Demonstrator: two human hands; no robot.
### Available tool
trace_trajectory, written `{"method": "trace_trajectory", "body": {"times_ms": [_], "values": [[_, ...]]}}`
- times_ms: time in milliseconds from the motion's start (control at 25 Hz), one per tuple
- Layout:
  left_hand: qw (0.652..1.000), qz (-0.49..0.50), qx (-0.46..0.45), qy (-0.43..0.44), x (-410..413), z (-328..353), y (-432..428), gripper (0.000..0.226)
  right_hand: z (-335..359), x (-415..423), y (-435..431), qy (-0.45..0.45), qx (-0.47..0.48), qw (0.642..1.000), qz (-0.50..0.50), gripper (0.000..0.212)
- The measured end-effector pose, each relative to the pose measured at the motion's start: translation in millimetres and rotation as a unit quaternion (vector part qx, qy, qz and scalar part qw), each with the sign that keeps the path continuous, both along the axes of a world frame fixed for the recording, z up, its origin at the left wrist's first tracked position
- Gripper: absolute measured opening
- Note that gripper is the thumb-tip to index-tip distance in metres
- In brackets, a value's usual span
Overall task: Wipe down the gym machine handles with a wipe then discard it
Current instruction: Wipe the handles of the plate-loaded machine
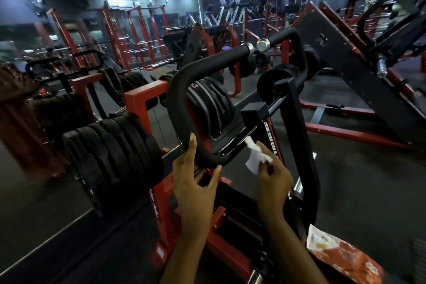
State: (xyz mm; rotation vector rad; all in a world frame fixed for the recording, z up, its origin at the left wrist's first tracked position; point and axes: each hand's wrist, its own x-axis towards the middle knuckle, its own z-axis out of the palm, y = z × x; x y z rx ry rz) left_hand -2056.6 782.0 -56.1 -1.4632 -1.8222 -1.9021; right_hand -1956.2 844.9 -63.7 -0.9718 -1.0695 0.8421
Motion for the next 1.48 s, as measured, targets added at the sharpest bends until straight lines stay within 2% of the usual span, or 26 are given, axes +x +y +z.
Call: {"method": "trace_trajectory", "body": {"times_ms": [120,240,320,480,640,760,920,1080,1240,1320,1360,1480], "values": [[1.000,-0.011,0.004,-0.003,1,1,-1,0.092,-12,-9,22,0.144,-0.144,0.978,-0.042,0.025],[1.000,-0.020,0.011,0.000,0,0,0,0.090,-2,-22,33,0.175,-0.201,0.964,-0.024,0.023],[1.000,-0.020,0.016,0.007,-2,-1,0,0.092,9,-28,30,0.182,-0.213,0.960,-0.016,0.021],[1.000,-0.018,0.012,0.008,-3,-1,0,0.096,23,-33,2,0.290,-0.246,0.924,0.041,0.019],[1.000,-0.017,0.011,0.016,-4,-1,0,0.097,14,-44,-34,0.333,-0.204,0.917,0.085,0.010],[1.000,-0.022,0.011,0.011,-4,1,-1,0.096,10,-36,-11,0.357,-0.198,0.911,0.067,0.024],[0.999,-0.033,0.015,0.003,-6,-1,0,0.093,19,-34,27,0.337,-0.198,0.919,0.045,0.030],[0.999,-0.033,0.016,0.004,-4,-1,-1,0.092,3,-58,-6,0.287,-0.191,0.938,0.020,0.023],[0.999,-0.035,-0.002,-0.007,-5,1,-3,0.091,-6,-56,-47,0.182,-0.161,0.970,0.032,0.023],[0.999,-0.040,-0.010,0.004,-7,2,-9,0.088,0,-41,-59,0.126,-0.078,0.988,0.051,0.030],[0.998,-0.053,-0.013,-0.019,-7,6,-13,0.084,8,-33,-61,0.096,-0.012,0.994,0.052,0.031],[0.985,-0.094,0.003,-0.143,-6,20,-16,0.060,43,-26,-45,-0.040,0.203,0.978,0.039,0.028]]}}
